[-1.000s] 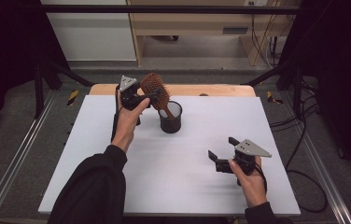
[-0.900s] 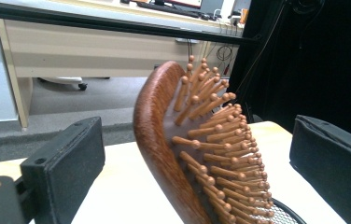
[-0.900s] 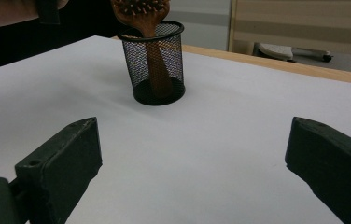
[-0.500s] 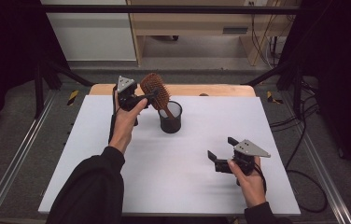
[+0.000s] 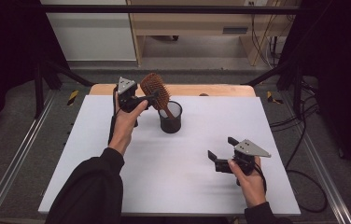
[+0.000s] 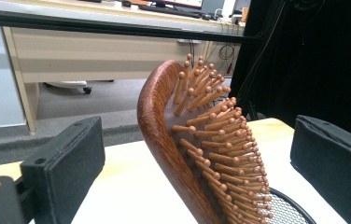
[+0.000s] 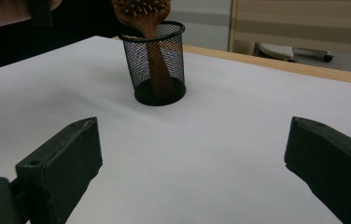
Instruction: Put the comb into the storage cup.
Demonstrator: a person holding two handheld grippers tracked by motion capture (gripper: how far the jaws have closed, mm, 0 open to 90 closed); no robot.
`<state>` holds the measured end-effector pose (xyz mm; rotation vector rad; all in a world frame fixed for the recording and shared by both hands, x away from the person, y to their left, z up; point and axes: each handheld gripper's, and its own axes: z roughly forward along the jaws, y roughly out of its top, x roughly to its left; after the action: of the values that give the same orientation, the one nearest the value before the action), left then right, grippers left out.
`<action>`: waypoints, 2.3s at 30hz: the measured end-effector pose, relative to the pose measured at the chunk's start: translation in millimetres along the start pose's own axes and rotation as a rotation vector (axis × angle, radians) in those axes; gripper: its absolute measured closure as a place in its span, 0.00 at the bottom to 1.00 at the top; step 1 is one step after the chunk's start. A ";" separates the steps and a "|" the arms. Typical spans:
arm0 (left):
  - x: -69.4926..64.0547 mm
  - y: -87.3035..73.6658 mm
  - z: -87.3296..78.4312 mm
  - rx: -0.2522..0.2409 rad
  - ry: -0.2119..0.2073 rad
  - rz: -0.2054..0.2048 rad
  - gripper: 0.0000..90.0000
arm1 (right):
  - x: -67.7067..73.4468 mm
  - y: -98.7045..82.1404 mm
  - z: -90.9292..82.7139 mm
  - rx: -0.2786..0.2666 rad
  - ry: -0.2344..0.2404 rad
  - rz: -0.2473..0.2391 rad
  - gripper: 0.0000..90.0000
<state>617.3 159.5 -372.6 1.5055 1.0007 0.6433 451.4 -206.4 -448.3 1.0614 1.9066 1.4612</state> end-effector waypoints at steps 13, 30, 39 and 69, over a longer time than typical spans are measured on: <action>-1.0 -0.5 -6.6 -0.010 0.006 0.015 0.04 | 0.1 0.1 -0.2 -0.002 0.000 0.001 0.05; -7.1 5.2 -24.1 -0.020 0.022 0.081 0.04 | 0.6 0.8 -0.4 -0.006 -0.014 -0.004 0.04; -8.9 6.9 -38.7 -0.034 0.017 0.087 0.03 | 1.4 1.1 -0.3 -0.001 -0.016 -0.010 0.06; -10.1 2.0 -66.0 -0.060 -0.004 0.077 0.03 | -0.9 0.9 -0.7 0.005 -0.008 -0.007 0.06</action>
<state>557.2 184.0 -356.7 1.4980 0.9162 0.7187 451.6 -207.5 -447.3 1.0605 1.9070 1.4472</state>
